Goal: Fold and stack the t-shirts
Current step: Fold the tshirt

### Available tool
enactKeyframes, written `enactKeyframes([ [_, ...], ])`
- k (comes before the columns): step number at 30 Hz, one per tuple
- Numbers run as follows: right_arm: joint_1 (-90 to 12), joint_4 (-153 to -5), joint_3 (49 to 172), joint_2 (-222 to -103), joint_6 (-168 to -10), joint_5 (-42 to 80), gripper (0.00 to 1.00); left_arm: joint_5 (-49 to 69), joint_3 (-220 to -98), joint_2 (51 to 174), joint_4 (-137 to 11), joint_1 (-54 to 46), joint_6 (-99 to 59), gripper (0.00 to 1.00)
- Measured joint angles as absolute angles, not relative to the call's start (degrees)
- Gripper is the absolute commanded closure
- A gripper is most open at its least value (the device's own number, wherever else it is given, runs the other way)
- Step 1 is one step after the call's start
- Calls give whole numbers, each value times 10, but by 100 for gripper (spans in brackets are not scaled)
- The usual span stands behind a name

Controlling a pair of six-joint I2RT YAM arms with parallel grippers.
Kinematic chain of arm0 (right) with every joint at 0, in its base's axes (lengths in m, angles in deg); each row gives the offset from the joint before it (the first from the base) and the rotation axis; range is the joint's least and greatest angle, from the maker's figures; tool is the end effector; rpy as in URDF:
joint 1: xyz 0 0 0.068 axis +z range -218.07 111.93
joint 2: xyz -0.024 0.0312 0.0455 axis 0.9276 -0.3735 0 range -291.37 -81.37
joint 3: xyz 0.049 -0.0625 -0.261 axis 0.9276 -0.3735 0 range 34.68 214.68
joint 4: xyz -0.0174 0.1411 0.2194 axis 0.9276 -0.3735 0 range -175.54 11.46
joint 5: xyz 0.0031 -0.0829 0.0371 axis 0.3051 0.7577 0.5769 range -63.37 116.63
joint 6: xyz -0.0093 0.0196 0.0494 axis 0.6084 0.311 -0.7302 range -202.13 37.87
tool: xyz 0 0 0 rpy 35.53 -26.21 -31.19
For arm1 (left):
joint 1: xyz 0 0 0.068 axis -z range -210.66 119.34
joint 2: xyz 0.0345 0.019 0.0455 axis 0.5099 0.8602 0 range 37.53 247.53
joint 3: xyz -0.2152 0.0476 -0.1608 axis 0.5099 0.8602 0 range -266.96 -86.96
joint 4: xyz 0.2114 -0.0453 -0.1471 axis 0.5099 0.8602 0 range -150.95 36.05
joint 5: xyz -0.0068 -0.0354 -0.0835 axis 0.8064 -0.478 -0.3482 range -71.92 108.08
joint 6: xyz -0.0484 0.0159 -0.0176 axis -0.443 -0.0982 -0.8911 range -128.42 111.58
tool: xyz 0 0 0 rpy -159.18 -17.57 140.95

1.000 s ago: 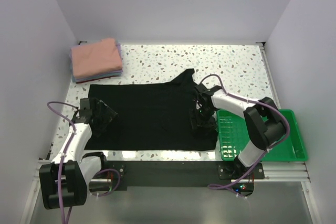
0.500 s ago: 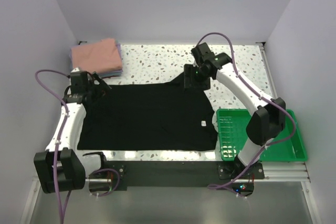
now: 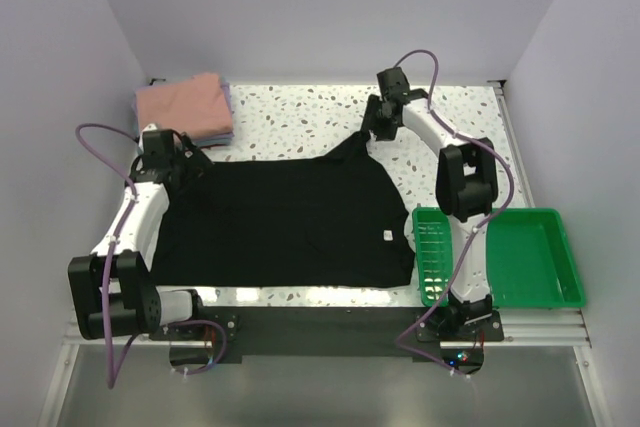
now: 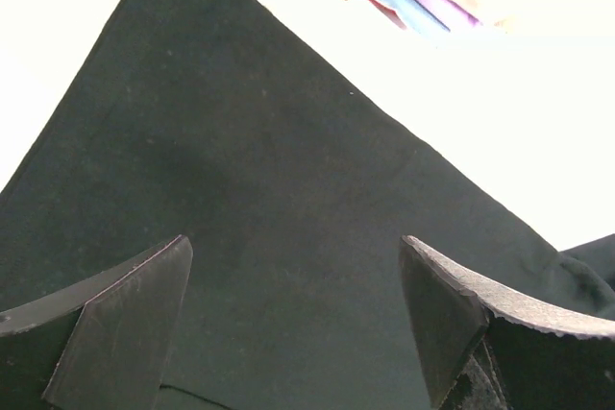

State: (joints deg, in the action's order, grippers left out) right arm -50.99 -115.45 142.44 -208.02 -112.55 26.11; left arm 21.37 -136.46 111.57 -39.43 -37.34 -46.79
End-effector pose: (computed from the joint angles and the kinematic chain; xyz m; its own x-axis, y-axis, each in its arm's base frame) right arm 0.4687 0.1444 0.2120 -0.8329 0.2738 -0.4810 0.1429 0.9460 0.2910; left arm 0.2692 0.0337 0.2413 -0.4640 -0.6784 -0.5697 -0.5660 0.7217 -0.3985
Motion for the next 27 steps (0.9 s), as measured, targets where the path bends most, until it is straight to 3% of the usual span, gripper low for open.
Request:
enactKeyframes([
  [9,-536,-1097,1532,-2172,-1132,265,59,231,-1390,1140,-388,-370,-468,6],
  [27,-534,-1076,1527,-2212,-1106,257,60,225,-1415,1193,-391,-370,-469,6],
])
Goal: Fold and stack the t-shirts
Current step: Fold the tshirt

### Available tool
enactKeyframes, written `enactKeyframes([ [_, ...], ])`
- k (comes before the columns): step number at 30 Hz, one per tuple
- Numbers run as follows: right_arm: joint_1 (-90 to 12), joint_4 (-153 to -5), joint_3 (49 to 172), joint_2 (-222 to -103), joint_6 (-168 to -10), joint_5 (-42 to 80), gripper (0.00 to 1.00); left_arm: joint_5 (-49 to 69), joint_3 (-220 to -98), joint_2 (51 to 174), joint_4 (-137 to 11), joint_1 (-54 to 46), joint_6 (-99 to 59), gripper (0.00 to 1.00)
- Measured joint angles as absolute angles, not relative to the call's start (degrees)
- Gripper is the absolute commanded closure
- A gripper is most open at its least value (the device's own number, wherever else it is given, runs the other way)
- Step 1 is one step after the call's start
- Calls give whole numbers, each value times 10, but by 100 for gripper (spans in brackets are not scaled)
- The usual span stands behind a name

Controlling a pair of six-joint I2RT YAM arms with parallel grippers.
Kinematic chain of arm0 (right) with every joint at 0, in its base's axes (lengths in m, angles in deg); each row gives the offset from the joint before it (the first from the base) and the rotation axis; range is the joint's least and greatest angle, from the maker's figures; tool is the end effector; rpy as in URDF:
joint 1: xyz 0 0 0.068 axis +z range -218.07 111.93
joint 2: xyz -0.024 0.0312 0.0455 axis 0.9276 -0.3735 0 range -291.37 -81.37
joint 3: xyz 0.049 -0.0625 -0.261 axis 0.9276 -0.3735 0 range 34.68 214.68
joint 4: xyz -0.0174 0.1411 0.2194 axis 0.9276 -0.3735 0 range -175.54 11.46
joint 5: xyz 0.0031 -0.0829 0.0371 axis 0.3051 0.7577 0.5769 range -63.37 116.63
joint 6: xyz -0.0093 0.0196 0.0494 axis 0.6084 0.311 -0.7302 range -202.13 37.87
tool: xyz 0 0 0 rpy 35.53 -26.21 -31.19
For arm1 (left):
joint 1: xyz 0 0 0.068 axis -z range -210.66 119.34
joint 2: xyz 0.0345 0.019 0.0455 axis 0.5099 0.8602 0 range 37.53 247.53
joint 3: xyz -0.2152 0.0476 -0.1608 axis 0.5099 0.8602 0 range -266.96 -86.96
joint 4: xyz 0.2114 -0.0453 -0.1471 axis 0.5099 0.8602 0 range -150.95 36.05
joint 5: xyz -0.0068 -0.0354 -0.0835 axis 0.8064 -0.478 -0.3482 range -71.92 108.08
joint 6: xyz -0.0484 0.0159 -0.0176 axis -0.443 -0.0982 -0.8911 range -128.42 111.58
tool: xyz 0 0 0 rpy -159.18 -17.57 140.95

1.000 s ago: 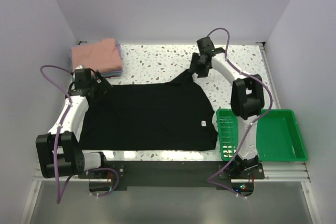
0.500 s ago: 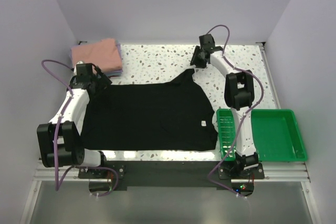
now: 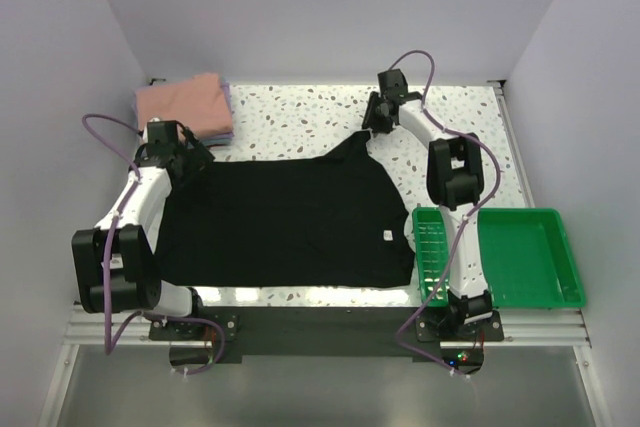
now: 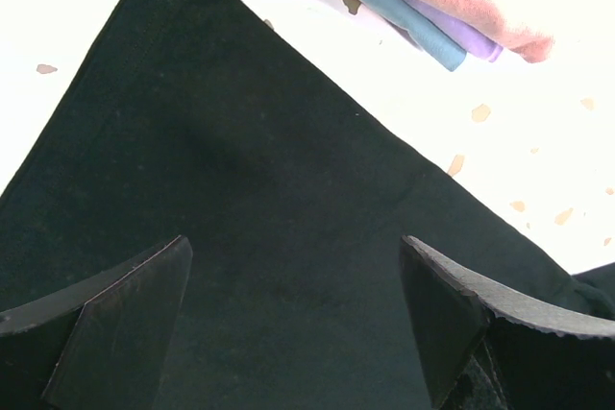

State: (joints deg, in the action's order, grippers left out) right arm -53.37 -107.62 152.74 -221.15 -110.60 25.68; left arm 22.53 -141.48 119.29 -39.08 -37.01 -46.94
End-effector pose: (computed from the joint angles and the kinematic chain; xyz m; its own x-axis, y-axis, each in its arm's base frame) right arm 0.5228 0.1378 0.1640 -0.7846 0.2869 -0.5496 0.1254 0.9416 0.3125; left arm 0.2970 0.0359 0.2332 -0.4876 -0.6791 -0.5487 -0.5937 0.7187 -0.3619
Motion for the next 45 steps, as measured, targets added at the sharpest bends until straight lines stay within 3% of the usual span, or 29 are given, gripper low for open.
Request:
enactKeyframes([
  [10,-521,-1072,1505,-2198,-1090,264,62,217,-1414,1206,-400,-370,-469,6],
  [13,-515,-1074,1505,-2198,-1085,272,67,215,-1414,1212,-403,-370,-469,6],
  [16,-511,-1085,1508,-2198,-1080,276,77,214,-1414,1219,-404,-370,-468,6],
  [19,-510,-1095,1509,-2198,-1076,278,98,214,-1416,1232,-405,-371,-467,6],
  [20,-510,-1099,1510,-2198,-1075,278,100,214,-1419,1238,-403,-372,-466,6],
  [24,-510,-1107,1511,-2198,-1075,285,100,219,-1444,1262,-405,-383,-458,13],
  [31,-509,-1110,1495,-2187,-1075,286,100,247,-1498,1322,-435,-391,-438,34],
  [45,-512,-1119,1478,-2175,-1075,283,100,372,-1521,1380,-473,-394,-417,46],
])
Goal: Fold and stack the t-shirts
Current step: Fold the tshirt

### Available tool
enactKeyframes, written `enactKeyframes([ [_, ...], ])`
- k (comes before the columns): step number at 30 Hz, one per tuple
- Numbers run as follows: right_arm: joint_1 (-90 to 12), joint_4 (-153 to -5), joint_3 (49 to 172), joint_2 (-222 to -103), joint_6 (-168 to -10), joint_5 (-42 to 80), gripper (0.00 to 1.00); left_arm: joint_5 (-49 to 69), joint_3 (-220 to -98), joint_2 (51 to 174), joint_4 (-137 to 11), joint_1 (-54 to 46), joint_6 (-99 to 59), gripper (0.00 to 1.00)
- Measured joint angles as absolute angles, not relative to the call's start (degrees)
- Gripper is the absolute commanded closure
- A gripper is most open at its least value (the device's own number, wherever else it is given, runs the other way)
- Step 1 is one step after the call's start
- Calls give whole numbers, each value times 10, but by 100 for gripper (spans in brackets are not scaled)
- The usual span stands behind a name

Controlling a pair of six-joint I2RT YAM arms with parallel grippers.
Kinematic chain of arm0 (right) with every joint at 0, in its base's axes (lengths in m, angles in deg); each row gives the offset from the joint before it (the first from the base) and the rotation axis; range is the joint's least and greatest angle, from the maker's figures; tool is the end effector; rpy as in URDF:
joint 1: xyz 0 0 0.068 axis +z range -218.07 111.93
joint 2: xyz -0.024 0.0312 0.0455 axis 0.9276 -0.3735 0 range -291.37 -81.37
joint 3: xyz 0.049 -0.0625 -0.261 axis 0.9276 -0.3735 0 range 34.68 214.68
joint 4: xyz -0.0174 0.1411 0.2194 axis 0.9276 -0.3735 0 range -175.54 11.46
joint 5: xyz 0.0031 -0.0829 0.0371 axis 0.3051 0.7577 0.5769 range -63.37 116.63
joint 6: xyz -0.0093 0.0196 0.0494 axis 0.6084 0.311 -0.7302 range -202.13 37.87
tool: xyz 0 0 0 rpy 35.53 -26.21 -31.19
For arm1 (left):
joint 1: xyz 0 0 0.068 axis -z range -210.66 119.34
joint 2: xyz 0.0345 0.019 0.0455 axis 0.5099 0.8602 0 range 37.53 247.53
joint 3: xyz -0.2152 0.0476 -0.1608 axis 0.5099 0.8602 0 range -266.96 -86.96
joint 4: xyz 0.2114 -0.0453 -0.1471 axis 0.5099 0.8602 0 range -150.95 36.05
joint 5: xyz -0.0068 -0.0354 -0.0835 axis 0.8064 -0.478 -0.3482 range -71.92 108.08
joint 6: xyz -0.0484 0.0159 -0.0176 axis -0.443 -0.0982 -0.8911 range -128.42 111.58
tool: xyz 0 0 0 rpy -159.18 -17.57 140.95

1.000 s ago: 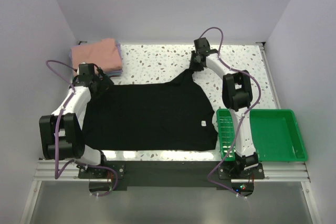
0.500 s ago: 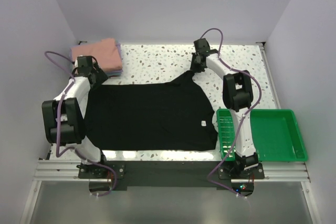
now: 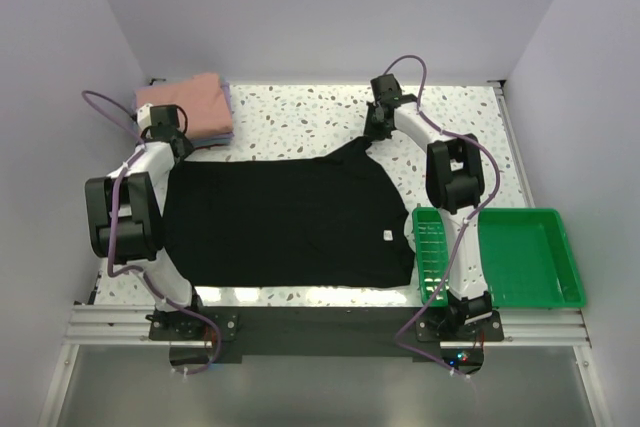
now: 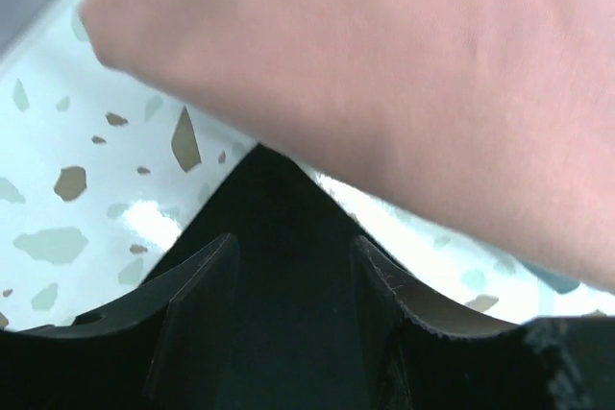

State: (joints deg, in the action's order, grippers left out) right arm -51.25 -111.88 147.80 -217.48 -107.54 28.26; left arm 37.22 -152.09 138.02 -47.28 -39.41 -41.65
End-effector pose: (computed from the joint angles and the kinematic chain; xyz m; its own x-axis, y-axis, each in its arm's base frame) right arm 0.4980 0.1496 0.1648 -0.8371 0.1950 -0.5110 0.0942 0.9717 0.2165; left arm 0.3671 0.0684 0.1990 -0.4290 -0.5899 -0.6841 -0.7069 0.6907 -0.1524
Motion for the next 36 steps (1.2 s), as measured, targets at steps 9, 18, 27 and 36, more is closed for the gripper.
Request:
enactKeyframes([
  [9,-513,-1120,1478,-2175,-1075,281,100,413,-1520,1428,-523,-397,-417,50],
  [18,-516,-1125,1472,-2170,-1076,280,100,422,-1520,1461,-548,-397,-418,54],
  [27,-520,-1127,1472,-2170,-1076,271,100,431,-1547,1495,-539,-397,-427,55],
  [36,-521,-1128,1472,-2170,-1076,271,100,443,-1566,1510,-535,-398,-452,94],
])
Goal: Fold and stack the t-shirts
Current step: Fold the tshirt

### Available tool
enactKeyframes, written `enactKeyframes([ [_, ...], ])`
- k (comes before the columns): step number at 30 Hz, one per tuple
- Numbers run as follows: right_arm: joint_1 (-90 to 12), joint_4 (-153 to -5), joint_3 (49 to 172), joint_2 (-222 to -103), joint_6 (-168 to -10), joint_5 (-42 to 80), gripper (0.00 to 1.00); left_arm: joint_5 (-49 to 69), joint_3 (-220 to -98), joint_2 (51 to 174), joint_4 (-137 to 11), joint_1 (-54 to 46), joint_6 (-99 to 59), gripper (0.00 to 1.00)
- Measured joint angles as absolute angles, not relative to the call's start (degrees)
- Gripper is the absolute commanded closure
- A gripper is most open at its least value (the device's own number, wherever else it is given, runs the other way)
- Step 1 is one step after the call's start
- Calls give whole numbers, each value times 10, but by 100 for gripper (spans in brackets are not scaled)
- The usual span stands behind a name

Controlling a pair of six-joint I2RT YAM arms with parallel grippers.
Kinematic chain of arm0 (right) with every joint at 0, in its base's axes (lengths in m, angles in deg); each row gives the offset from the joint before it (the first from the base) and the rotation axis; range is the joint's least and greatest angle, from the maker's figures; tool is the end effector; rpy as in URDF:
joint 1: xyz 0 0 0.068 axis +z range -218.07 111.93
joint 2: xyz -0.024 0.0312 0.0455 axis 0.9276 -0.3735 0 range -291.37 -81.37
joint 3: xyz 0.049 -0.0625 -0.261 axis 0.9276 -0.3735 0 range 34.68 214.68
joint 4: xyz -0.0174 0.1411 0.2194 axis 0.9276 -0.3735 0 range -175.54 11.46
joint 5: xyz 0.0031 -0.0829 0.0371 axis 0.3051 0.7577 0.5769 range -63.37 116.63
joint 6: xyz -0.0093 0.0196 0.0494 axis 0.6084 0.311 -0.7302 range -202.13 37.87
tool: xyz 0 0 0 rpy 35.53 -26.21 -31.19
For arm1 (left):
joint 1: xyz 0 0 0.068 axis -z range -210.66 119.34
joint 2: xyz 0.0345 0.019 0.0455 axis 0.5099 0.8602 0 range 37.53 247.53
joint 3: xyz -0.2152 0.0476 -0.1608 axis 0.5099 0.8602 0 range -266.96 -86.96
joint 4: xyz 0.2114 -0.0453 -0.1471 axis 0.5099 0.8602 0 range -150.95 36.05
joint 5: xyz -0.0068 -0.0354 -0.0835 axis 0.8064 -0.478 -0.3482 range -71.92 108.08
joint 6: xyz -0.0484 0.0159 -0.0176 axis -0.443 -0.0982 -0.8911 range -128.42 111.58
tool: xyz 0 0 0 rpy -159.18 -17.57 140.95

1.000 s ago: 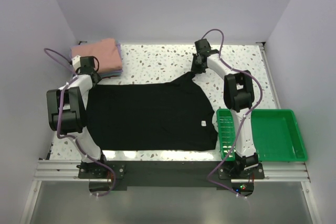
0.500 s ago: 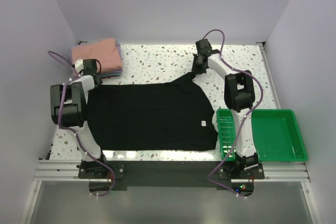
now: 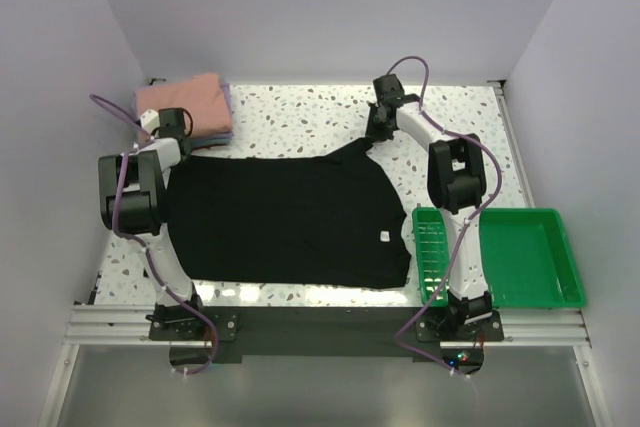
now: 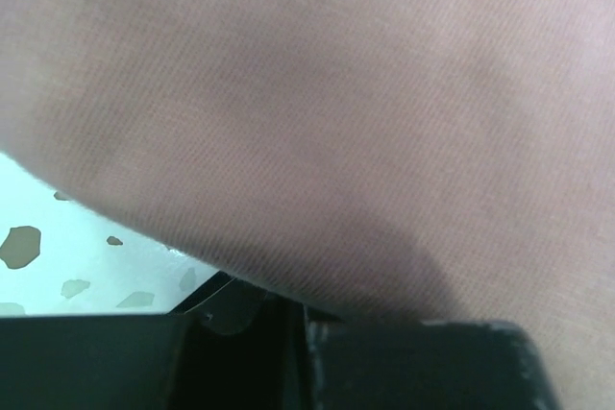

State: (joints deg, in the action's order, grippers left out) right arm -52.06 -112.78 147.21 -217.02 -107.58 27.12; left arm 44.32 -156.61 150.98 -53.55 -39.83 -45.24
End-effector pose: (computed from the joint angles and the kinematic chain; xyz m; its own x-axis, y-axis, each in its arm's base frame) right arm 0.4968 0.1423 0.1646 -0.8474 0.2039 -0.4902 0.1028 0.9689 0.2252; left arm 0.4021 0.0809 0.1469 -0.3662 -0.6037 -0.7081 -0.7945 0.5991 -0.0998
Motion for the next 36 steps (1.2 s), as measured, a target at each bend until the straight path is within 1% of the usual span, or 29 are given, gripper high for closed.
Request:
enactKeyframes([
  [3,-521,-1132,1472,-2169,-1076,271,100,443,-1566,1510,-535,-399,-454,99],
  [6,-522,-1139,1472,-2167,-1076,271,100,443,-1565,1508,-535,-399,-455,100],
  [18,-525,-1177,1472,-2111,-1076,271,100,439,-1490,1421,-519,-399,-458,100],
  [30,-524,-1195,1512,-2094,-1078,256,100,428,-1489,1395,-528,-399,-452,100],
  [36,-524,-1201,1503,-2074,-1078,250,100,416,-1489,1378,-535,-399,-442,100],
])
